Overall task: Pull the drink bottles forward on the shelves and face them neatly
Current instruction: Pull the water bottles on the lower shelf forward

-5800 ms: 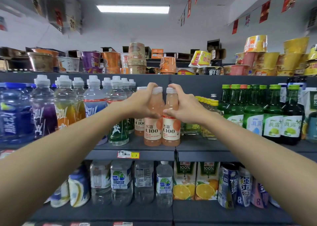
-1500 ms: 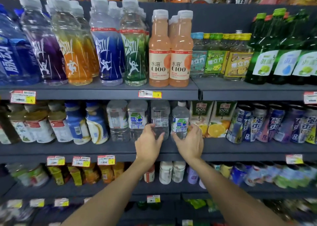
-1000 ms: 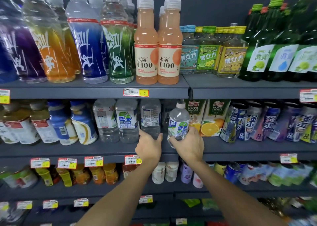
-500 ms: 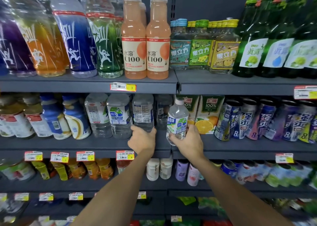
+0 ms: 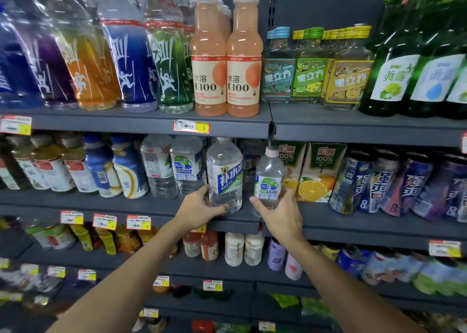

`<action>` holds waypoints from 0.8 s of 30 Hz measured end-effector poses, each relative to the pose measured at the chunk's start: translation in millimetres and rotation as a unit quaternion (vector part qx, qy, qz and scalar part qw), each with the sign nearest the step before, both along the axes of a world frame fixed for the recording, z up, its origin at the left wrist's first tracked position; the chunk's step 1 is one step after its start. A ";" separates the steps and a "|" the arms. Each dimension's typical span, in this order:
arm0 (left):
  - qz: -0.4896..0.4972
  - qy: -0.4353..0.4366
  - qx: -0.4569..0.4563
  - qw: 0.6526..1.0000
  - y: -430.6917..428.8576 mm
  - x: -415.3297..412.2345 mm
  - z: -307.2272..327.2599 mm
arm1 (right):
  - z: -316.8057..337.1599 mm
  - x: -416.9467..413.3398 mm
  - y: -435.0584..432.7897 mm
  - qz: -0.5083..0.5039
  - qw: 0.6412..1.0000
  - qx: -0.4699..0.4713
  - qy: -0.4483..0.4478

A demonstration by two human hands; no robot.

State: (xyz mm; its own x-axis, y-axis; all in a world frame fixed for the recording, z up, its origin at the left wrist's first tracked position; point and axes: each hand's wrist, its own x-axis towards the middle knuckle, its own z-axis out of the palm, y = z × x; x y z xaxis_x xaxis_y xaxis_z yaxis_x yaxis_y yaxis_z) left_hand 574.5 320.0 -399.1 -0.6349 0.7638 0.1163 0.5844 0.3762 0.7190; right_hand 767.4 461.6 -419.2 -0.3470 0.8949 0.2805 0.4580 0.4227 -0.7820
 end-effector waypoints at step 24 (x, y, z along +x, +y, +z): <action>0.089 0.014 0.137 0.987 8.9 34.3 -23.2 | -3.3 -7.9 -18.8 -0.036 0.998 0.035 -0.048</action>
State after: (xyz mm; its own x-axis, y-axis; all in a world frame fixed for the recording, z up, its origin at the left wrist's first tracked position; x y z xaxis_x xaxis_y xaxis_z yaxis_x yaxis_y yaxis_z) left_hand 608.8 329.0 -422.3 -0.7500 0.5781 0.3213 0.5470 0.2690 0.7927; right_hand 759.5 442.9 -422.5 -0.3114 0.8976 0.3119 0.5609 0.4386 -0.7022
